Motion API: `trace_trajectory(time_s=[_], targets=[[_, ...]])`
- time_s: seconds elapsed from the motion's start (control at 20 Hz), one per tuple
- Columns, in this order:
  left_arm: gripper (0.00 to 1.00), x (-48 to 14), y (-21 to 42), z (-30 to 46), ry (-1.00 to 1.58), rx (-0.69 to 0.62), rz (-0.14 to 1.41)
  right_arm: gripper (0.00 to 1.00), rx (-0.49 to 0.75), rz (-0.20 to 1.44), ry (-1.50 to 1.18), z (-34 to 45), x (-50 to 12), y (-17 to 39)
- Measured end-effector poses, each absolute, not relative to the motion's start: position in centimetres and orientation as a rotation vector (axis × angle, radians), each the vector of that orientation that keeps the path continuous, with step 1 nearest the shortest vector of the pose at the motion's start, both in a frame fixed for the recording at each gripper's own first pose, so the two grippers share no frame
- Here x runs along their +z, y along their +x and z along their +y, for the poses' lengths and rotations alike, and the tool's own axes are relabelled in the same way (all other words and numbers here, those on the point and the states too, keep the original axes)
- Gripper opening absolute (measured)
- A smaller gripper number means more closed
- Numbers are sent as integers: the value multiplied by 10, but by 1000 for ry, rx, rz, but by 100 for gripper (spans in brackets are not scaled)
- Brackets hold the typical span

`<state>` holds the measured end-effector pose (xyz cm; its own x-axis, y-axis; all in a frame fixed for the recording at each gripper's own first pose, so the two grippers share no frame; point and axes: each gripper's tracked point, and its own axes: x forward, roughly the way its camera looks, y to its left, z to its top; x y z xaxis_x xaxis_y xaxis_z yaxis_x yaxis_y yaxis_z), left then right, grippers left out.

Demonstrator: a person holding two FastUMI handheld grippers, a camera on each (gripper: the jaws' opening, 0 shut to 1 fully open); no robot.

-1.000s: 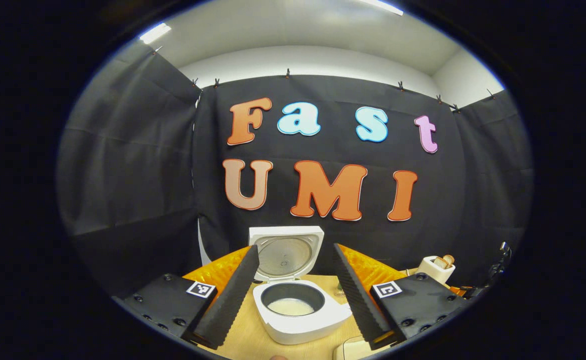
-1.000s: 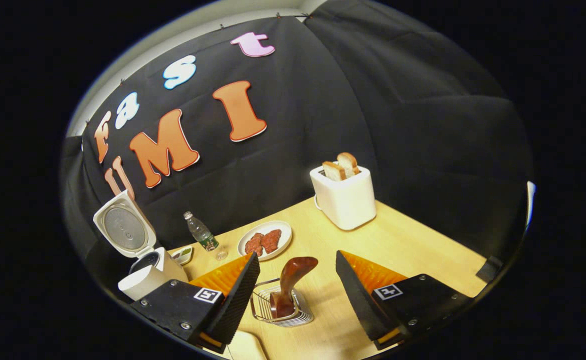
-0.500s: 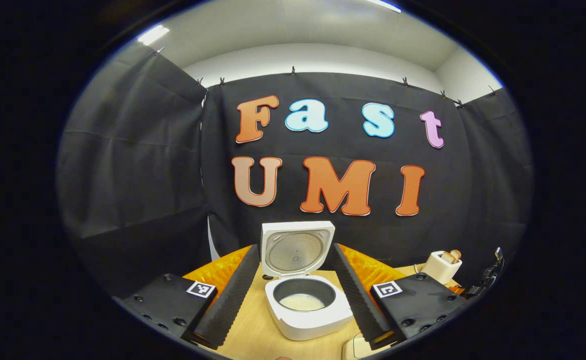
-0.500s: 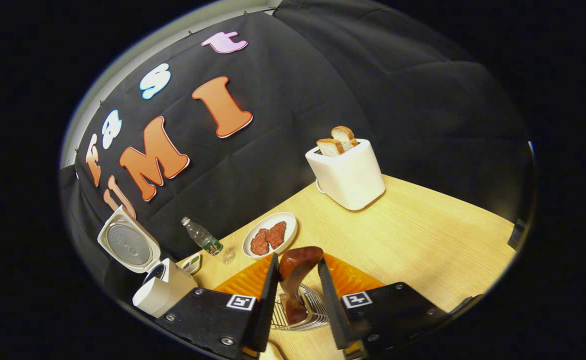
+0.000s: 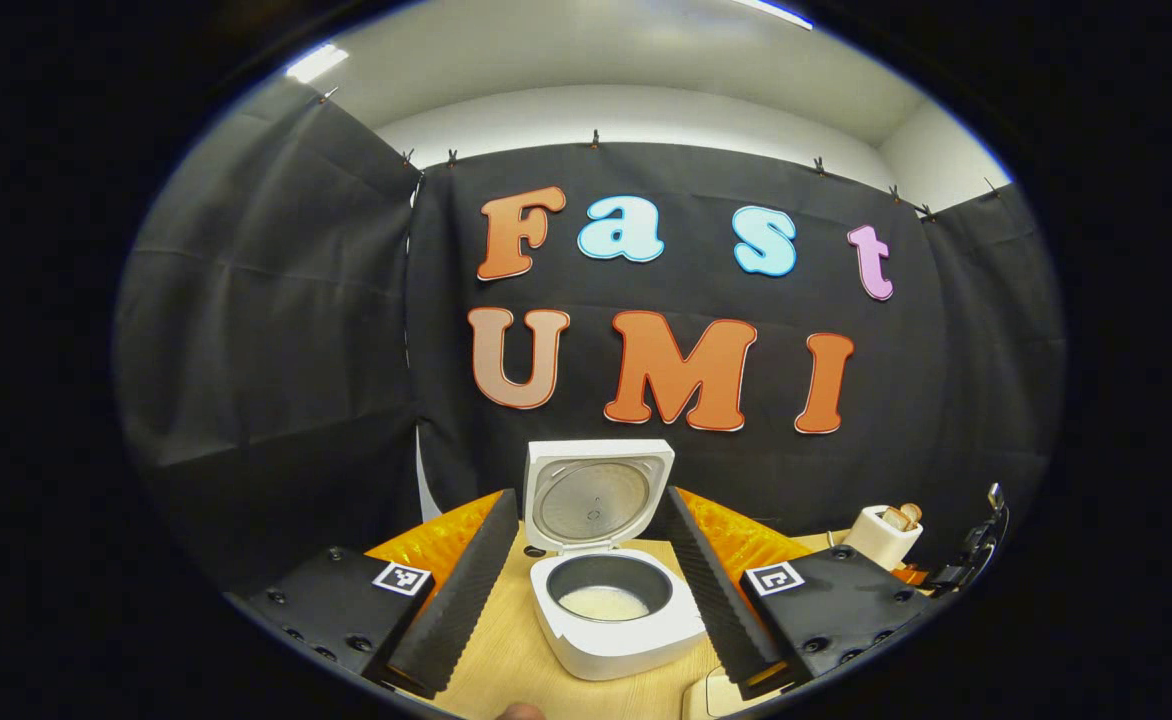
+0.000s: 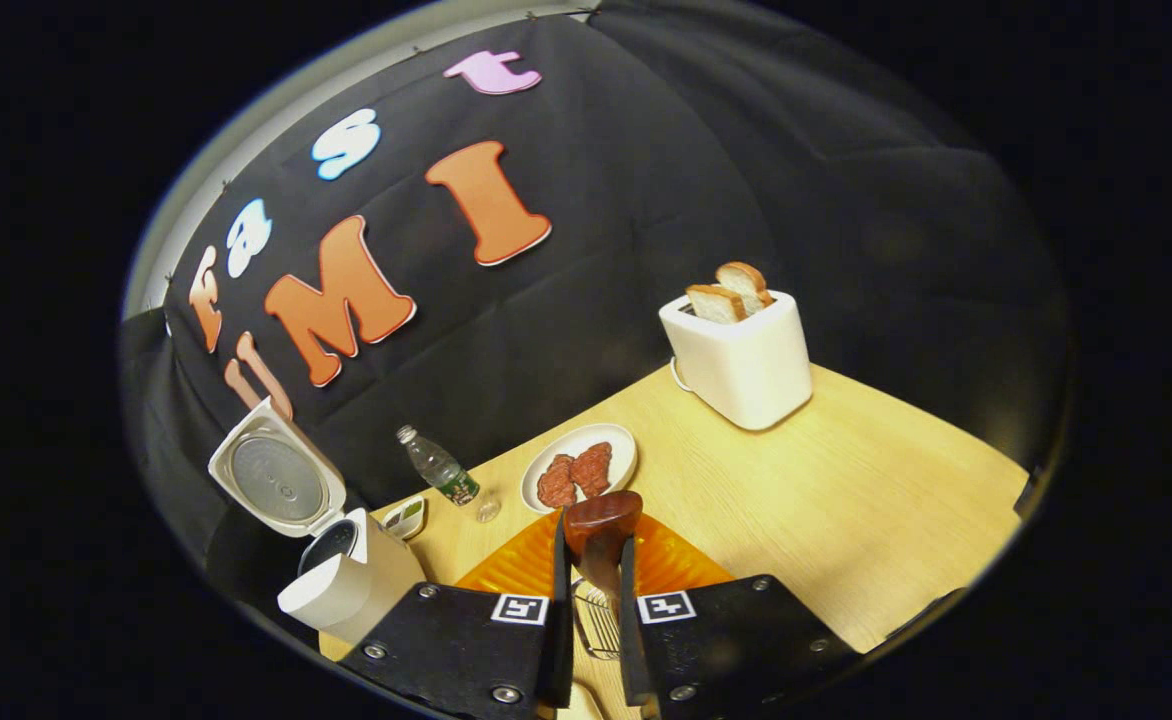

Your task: Close the left gripper, press the button to open the rice cooker; take a wooden spoon from the chopstick holder with the right hand, scoop a spoonful of rice and pour it into the rice cooker, then put the wooden spoon back into the chopstick holder.

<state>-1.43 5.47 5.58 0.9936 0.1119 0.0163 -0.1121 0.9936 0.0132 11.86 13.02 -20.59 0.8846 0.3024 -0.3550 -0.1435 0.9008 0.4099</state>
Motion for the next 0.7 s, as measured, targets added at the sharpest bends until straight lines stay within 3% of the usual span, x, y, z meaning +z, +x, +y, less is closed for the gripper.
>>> trace_trajectory(time_s=[0.35, 0.7], targets=[[97, 59, -2, 37, -8, 68, -23, 18, 335, 302, 214, 148, -133, 82], [98, 46, 13, 22, -23, 15, 7, 18, 401, 288, 251, 181, -119, 22]])
